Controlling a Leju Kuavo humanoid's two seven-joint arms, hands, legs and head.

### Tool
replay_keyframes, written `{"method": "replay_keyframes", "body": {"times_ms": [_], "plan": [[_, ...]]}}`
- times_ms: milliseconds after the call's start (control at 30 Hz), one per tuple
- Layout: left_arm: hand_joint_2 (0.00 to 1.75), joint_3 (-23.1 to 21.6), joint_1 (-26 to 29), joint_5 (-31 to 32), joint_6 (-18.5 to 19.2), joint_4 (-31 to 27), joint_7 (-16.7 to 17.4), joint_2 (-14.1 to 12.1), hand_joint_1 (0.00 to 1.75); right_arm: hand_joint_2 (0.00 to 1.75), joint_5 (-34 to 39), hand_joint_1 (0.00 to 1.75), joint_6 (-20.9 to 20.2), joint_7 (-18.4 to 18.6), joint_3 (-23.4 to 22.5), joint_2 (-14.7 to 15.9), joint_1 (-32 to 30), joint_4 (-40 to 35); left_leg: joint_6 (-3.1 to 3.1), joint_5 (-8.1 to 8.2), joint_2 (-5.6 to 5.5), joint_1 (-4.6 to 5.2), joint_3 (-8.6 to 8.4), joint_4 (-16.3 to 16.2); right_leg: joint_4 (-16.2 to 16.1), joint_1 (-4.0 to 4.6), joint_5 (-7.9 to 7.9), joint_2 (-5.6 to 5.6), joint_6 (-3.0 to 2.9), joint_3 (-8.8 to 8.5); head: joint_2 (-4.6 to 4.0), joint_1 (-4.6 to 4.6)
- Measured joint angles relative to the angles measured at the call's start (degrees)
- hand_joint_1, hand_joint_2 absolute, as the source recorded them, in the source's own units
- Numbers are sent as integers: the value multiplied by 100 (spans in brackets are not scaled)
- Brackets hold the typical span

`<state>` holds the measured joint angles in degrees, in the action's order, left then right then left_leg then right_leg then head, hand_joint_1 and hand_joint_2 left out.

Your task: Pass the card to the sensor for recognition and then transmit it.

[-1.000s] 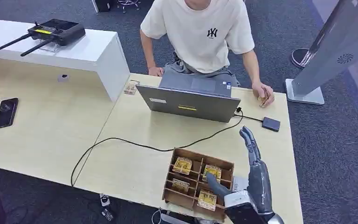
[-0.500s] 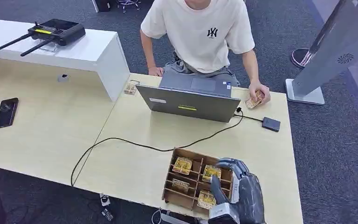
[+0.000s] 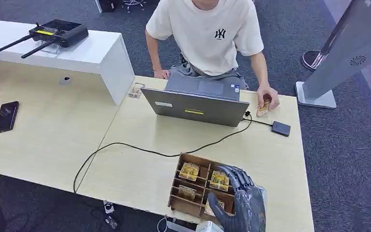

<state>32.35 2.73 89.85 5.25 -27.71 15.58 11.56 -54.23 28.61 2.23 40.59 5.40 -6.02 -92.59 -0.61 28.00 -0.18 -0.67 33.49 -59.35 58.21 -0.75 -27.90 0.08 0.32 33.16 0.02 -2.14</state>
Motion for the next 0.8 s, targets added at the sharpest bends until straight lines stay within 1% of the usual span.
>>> {"method": "replay_keyframes", "body": {"times_ms": [133,167,200,300,333,400,467,500,533,567,600,667,733,800], "plan": [[0,4,-1,0,2,0,0,0,0,175,-4,24,11,2,46,28,34,75,0,0,0,0,0,0,0,0,0,0,0,0,0,0],[0,4,-1,0,2,0,0,0,0,175,-9,35,15,2,57,33,41,92,0,0,0,0,0,0,0,0,0,0,0,0,0,0],[0,4,-1,0,2,0,0,0,0,175,-98,38,35,35,70,41,52,107,0,0,0,0,0,0,0,0,0,0,0,1,0,0],[0,4,-16,0,-7,0,0,0,0,175,-602,38,197,212,118,57,103,197,0,0,0,0,0,0,0,0,0,0,0,1,0,0],[0,7,-26,0,-13,2,0,-2,0,175,-747,42,245,264,138,65,124,245,0,0,0,0,0,0,0,0,0,0,0,1,0,0],[0,11,-49,0,-46,9,0,-2,0,175,-929,37,313,348,201,85,173,346,0,0,0,0,0,0,0,0,0,0,0,0,0,0],[0,18,-75,0,-64,13,0,0,0,175,-1082,28,343,426,260,101,227,459,0,0,0,0,0,0,0,0,0,0,0,0,0,0],[0,20,-88,0,-68,20,0,0,0,175,-1145,28,345,459,289,107,257,524,0,0,0,0,0,0,0,0,0,0,0,0,0,0],[0,20,-98,0,-72,26,0,-2,0,175,-1205,31,345,485,315,109,285,577,0,0,0,0,0,0,0,0,0,0,0,0,0,0],[0,20,-108,0,-83,39,0,-2,0,175,-1304,42,343,507,345,109,314,642,0,0,0,0,0,0,0,0,0,0,0,0,0,0],[0,20,-121,0,-85,55,0,-2,0,175,-1393,47,341,529,370,109,354,696,0,0,1,0,0,0,0,0,0,0,0,0,0,0],[0,20,-146,0,-88,79,0,-2,0,175,-1588,72,321,566,413,105,416,824,0,0,0,0,0,0,0,0,0,0,0,0,0,0],[0,18,-183,0,-90,125,0,-9,0,175,-1783,79,262,597,426,81,459,937,0,0,-1,0,1,0,0,0,0,-1,0,0,0,0],[0,15,-218,0,-92,164,0,-11,0,175,-1941,96,227,601,426,57,505,1061,0,0,-1,0,1,0,0,0,0,0,0,0,0,-2]]}}
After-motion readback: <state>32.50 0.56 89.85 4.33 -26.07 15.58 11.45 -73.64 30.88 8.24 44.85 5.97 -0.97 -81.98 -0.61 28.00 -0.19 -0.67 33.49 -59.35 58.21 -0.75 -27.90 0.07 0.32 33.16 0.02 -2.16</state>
